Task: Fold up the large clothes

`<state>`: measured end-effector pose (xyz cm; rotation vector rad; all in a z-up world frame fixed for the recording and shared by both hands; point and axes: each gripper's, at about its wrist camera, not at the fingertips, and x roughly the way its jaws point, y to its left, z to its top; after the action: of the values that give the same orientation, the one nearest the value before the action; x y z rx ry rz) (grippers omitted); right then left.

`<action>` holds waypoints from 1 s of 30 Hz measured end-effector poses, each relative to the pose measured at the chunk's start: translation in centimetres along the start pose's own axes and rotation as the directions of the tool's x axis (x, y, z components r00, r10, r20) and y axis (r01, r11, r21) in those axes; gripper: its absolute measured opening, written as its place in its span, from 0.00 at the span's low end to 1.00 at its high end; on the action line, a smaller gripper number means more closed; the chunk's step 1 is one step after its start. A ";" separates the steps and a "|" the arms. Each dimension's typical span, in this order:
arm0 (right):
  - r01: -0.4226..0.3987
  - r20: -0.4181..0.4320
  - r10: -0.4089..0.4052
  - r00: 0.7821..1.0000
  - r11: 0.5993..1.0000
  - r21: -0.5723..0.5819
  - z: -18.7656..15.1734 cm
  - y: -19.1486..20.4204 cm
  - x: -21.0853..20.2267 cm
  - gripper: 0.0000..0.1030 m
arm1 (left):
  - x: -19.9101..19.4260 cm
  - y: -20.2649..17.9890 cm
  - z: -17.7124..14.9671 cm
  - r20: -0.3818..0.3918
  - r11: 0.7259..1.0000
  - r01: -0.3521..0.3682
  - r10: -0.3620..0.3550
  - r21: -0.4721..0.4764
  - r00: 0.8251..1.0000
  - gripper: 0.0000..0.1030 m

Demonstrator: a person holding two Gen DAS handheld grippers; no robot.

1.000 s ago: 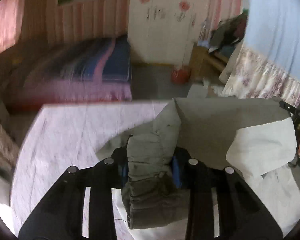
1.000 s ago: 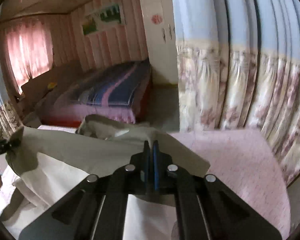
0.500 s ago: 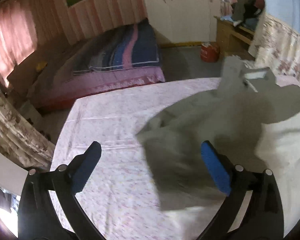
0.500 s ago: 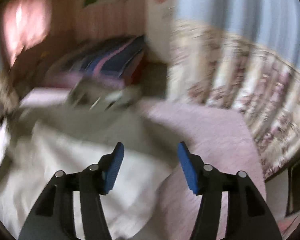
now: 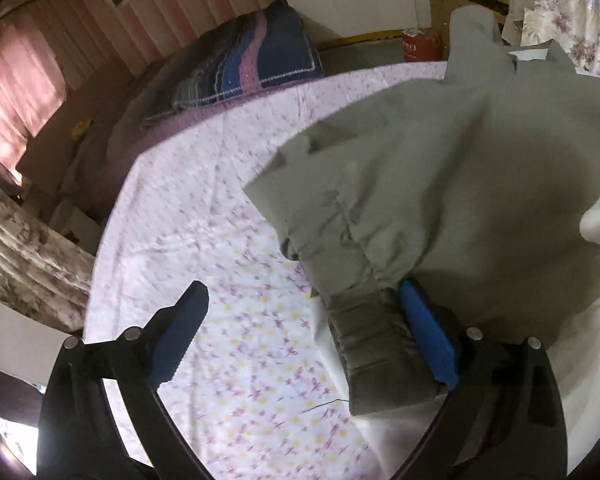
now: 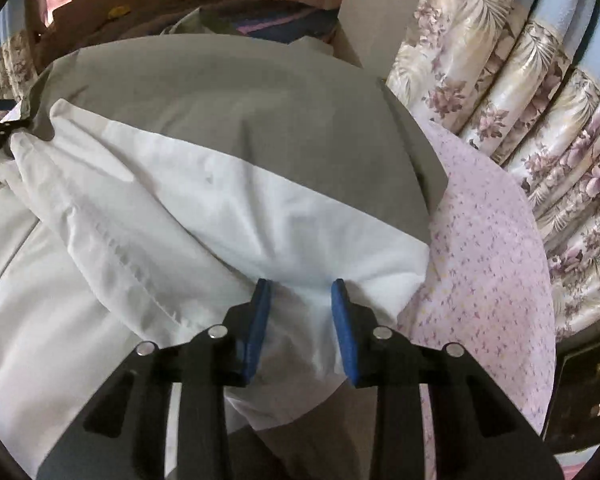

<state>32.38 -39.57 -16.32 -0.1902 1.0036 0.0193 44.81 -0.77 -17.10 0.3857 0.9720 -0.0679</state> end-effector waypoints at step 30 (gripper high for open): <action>-0.046 0.281 -0.086 0.956 0.900 0.433 -18.0 -0.5 -19.6 0.70 | -18.5 2.2 -18.7 0.235 0.964 0.153 -0.101 -0.216 0.967 0.95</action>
<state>6.87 -41.71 -9.20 0.2110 0.6846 -0.1918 19.99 5.69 -10.81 0.0951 0.7722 -0.1109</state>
